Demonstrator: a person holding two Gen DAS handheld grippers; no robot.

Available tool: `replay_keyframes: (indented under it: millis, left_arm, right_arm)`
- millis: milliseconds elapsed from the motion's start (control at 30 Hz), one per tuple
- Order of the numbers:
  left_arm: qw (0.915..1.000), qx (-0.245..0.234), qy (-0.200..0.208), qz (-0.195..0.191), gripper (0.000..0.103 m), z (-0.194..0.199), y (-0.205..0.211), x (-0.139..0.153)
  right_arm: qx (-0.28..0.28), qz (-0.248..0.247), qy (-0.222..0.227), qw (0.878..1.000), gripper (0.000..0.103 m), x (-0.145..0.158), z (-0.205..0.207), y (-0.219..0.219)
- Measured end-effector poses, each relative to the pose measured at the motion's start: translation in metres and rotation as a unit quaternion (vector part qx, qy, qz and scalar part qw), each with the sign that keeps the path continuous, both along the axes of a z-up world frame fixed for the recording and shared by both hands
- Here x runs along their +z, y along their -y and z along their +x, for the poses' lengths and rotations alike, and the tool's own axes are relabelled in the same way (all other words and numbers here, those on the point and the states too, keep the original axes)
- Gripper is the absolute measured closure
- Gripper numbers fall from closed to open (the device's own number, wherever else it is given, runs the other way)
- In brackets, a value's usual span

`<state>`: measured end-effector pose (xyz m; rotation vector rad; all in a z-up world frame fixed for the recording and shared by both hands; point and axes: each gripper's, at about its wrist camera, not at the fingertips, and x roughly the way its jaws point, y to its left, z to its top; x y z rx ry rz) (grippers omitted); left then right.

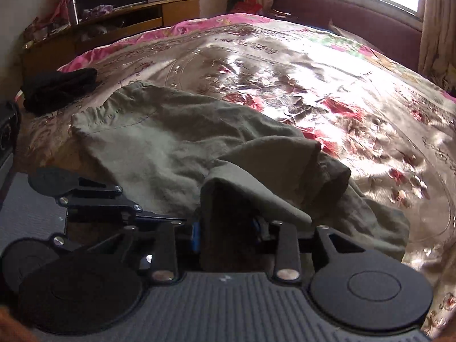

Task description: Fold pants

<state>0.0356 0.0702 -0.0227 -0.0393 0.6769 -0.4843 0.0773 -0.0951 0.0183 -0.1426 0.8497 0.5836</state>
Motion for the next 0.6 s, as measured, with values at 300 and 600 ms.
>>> replay_keyframes:
  millis: [300, 600]
  left_arm:
    - [0.9998, -0.001, 0.002, 0.019, 0.061, 0.0, 0.003, 0.004]
    - [0.9996, 0.008, 0.021, 0.016, 0.061, 0.015, 0.007, 0.011]
  right_arm:
    - [-0.189, 0.276, -0.151, 0.93, 0.062, -0.034, 0.036, 0.084]
    - [-0.201, 0.309, -0.175, 0.913, 0.058, -0.059, 0.078, 0.058]
